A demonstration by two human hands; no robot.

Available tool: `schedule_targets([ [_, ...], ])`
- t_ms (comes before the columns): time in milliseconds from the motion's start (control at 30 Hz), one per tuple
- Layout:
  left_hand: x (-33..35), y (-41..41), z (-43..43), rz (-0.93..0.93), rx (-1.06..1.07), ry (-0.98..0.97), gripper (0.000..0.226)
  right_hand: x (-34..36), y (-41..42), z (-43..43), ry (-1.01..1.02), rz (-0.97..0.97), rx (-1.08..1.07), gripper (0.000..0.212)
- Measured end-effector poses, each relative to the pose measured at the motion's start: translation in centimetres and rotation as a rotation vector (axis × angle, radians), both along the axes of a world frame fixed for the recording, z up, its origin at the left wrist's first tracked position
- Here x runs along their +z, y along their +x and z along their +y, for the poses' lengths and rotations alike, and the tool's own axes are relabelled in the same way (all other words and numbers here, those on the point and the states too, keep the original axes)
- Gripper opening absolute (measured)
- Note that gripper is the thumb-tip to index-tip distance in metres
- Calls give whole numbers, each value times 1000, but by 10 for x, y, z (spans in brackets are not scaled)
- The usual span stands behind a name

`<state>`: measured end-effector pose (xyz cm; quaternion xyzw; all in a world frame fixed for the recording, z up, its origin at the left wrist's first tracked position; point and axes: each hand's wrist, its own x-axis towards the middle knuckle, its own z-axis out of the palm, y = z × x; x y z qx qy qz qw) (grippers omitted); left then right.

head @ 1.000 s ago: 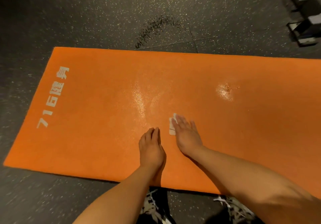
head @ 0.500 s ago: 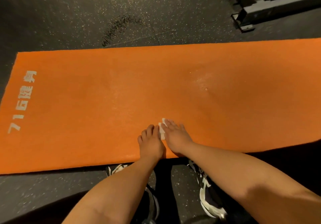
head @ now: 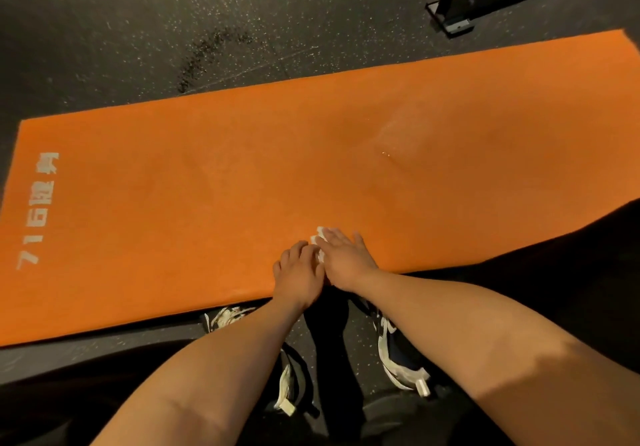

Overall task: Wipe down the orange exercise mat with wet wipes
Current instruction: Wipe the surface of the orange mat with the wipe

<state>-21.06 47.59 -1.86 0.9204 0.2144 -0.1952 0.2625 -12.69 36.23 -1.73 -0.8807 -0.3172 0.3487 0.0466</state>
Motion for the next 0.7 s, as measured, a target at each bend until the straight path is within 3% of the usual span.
schedule_targets([
  [167, -4, -13, 12, 58, -116, -63, 64, 6, 6, -23, -169, -20, -238, 66],
  [300, -6, -16, 8, 50, -127, -69, 69, 9, -7, -16, -70, 65, -46, 67],
  [400, -10, -23, 11, -17, -155, -43, 69, 11, -7, -16, -93, 27, -147, 65],
  [700, -14, -26, 2, -190, -122, -26, 27, 11, -14, -22, -62, 18, -163, 55],
])
